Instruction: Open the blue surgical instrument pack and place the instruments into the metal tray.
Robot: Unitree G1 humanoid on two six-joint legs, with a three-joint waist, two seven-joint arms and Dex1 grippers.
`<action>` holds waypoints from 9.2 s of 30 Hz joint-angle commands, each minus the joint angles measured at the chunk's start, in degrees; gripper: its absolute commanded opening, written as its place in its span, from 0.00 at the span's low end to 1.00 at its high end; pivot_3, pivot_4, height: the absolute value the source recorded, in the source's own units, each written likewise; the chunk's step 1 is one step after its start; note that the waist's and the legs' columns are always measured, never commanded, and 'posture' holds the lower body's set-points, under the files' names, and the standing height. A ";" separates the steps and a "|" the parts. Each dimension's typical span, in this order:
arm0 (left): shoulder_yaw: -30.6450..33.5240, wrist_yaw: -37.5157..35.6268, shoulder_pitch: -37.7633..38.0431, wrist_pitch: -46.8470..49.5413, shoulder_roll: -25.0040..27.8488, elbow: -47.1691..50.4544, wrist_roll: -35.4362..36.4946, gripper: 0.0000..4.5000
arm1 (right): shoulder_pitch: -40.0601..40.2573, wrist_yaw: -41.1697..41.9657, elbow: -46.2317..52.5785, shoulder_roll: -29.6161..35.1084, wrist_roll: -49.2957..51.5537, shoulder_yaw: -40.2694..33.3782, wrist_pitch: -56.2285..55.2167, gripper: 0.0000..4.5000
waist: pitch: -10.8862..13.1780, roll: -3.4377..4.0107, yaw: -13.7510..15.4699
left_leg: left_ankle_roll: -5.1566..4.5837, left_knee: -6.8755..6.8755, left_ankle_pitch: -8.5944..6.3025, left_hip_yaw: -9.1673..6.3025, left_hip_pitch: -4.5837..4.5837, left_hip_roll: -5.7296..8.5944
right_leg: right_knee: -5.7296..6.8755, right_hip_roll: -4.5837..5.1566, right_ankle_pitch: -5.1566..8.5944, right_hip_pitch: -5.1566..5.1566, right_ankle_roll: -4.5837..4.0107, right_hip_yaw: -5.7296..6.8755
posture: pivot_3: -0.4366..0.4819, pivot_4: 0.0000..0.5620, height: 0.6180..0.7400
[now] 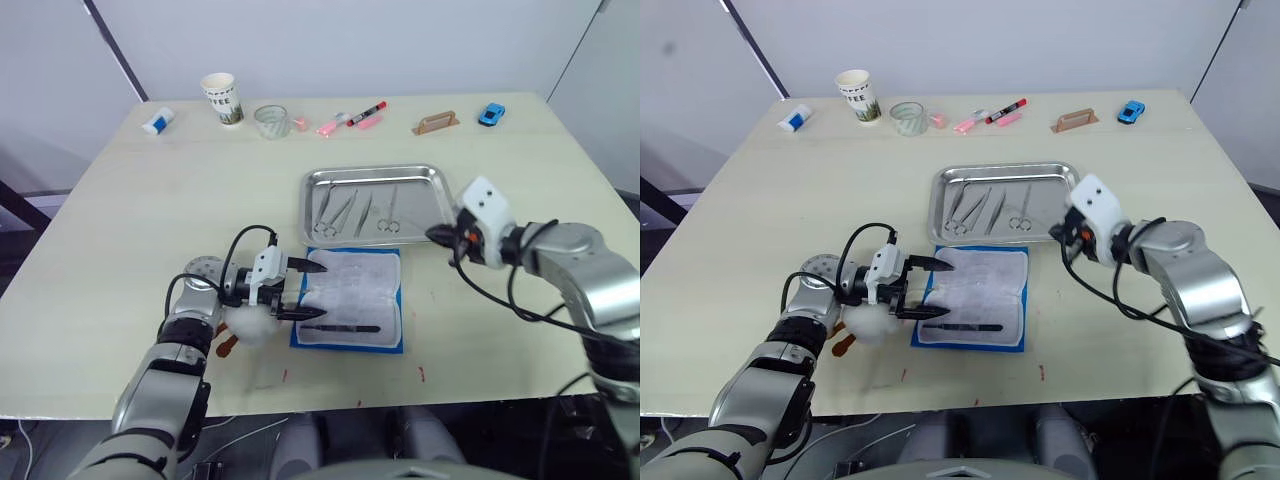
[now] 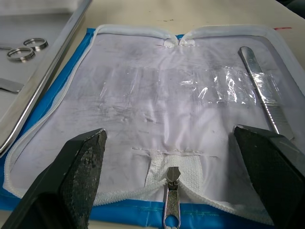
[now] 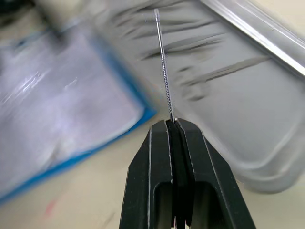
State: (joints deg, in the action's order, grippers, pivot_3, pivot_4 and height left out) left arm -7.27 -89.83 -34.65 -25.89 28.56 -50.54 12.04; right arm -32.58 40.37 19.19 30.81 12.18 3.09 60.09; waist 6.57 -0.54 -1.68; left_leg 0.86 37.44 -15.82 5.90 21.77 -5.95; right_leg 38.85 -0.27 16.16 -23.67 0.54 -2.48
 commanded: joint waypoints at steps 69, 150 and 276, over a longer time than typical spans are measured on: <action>-1.55 -0.72 4.32 0.79 0.74 0.04 -3.14 1.00 | 8.85 13.50 -3.65 1.57 -0.45 23.20 -30.58 0.67 | 0.01 -0.01 -0.46 | -0.01 -0.04 0.00 -0.11 0.05 0.02 | -0.04 0.03 0.00 0.01 0.02 0.10 | 0.48 0.27 1.00; -1.97 -1.51 6.17 2.12 2.87 2.24 -2.53 1.00 | 13.16 18.08 1.39 3.86 -13.02 28.31 -33.90 0.01 | -0.08 -0.25 -0.50 | 0.00 -0.04 -0.01 -0.01 -0.15 -0.04 | 0.00 -0.14 0.03 0.06 -0.04 -0.13 | 0.48 0.27 1.00; -1.70 0.65 4.11 0.40 0.58 -0.55 -2.89 1.00 | -13.34 -47.36 -32.17 -29.79 1.60 -17.25 -5.22 0.01 | -0.09 0.11 -0.52 | 0.00 -0.02 0.00 -0.18 -0.01 0.03 | 0.05 -0.06 0.01 0.02 -0.02 -0.08 | 0.48 0.27 1.00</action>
State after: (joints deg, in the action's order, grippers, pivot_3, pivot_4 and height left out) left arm -7.04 -89.48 -32.67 -25.13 29.54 -47.94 12.77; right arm -44.93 -6.05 -14.58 1.04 13.55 -13.43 55.05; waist 6.48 -0.43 -2.20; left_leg 0.87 37.41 -15.83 5.72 21.76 -5.91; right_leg 38.90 -0.32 16.17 -23.65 0.52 -2.56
